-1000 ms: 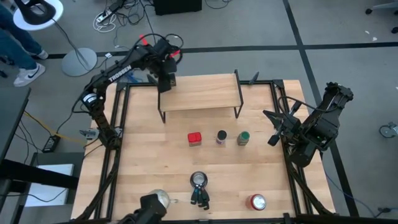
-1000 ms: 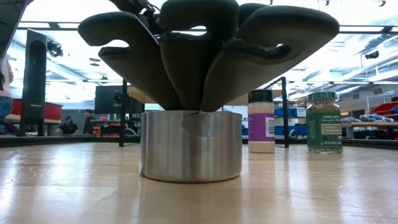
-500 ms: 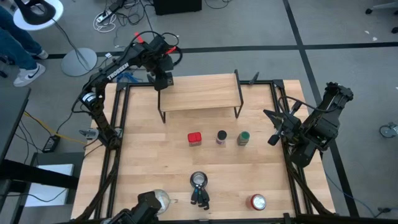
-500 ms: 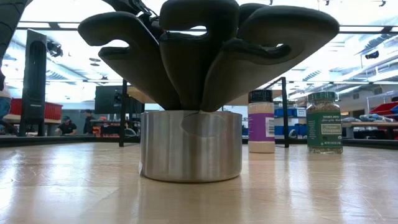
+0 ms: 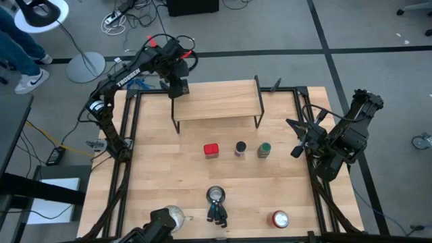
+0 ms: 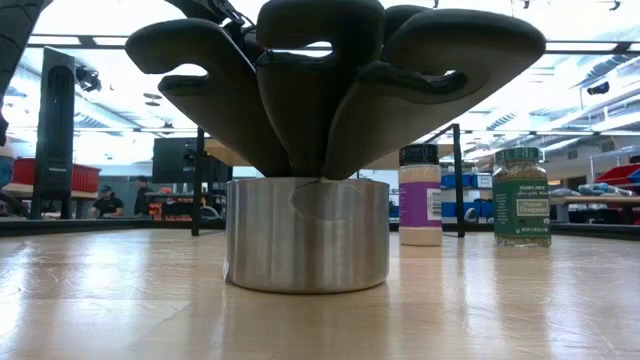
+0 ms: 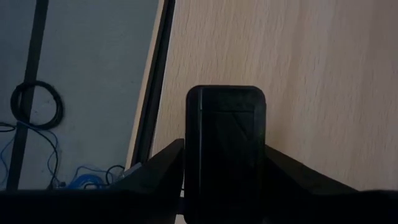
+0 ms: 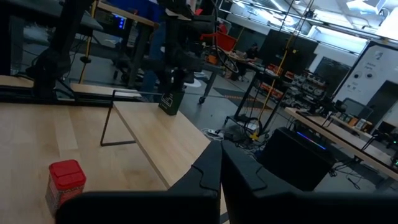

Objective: Shelf spices
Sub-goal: Put the black seasoning can on the shelf

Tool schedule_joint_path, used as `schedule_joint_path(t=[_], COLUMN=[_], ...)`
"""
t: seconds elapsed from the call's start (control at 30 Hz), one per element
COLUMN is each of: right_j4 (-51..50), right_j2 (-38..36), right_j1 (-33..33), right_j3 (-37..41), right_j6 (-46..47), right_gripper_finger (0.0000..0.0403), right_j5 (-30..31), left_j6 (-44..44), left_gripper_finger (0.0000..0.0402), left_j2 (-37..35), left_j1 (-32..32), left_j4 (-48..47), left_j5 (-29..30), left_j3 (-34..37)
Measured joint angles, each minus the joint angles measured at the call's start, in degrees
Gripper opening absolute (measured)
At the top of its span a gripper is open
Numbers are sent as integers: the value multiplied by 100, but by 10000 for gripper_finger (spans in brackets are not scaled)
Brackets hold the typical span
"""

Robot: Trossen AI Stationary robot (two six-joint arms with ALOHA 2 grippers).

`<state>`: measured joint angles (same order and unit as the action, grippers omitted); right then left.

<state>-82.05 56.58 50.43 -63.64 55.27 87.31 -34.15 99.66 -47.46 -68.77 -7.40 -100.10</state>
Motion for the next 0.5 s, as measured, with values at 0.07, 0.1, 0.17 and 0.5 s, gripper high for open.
schedule_joint_path(t=[0.07, 0.1, 0.17, 0.5], right_j4=[-12, -15, -19, -28], right_j2=[0, 0, 0, -2], right_j1=[0, 0, 0, 2], right_j3=[0, -2, 0, 0], right_j6=[2, 2, 2, 4], right_gripper_finger=[5, 3, 2, 4], right_j5=[1, 2, 2, 4], left_j6=[37, 95, 167, 636], left_gripper_finger=[182, 183, 183, 212], left_j2=[0, 0, 0, 0], left_j1=[0, 17, 32, 255], left_j4=[0, 2, 2, -57], left_j5=[0, 2, 22, 125], left_j3=[0, -1, 0, -149])
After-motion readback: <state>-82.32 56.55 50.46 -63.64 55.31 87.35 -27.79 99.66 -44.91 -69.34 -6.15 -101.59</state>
